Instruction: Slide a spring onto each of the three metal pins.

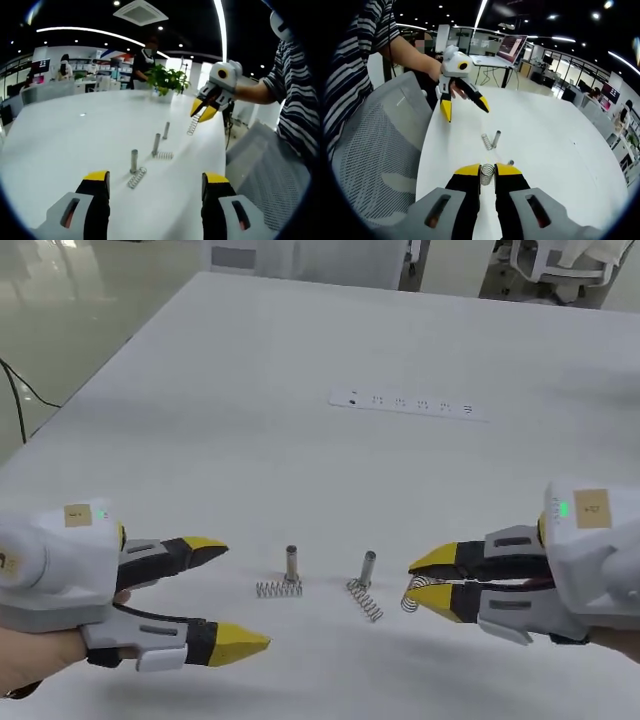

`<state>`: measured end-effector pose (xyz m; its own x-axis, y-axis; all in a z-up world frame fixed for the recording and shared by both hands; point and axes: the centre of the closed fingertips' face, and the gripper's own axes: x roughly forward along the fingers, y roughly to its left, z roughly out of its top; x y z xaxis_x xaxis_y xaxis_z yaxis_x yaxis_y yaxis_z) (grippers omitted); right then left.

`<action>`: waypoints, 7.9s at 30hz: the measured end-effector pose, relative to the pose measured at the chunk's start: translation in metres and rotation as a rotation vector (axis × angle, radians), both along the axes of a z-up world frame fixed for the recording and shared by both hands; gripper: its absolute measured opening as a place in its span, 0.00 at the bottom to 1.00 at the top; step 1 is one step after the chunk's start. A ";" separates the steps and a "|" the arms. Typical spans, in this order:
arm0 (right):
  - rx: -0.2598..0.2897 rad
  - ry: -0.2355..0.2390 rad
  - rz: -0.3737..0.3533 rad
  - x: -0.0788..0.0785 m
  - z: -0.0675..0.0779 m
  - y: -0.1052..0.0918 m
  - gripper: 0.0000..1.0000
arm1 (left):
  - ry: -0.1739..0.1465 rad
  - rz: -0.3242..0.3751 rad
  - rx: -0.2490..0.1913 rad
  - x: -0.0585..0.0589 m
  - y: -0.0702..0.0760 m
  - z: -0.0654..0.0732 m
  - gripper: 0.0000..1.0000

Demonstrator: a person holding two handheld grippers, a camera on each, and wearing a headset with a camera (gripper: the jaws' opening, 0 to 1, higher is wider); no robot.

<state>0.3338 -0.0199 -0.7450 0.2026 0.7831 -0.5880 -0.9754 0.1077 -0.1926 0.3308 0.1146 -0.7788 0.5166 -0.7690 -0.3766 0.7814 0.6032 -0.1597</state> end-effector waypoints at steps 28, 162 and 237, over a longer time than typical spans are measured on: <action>-0.037 0.009 -0.081 0.021 -0.011 -0.029 0.07 | -0.006 0.115 -0.025 0.000 0.030 -0.001 0.98; 0.029 0.110 -0.349 0.074 -0.037 -0.049 0.10 | 0.000 0.172 -0.074 0.003 0.034 0.011 0.91; -0.013 0.236 -0.406 0.038 -0.094 0.023 0.14 | 0.012 0.167 -0.038 -0.005 0.039 0.008 0.89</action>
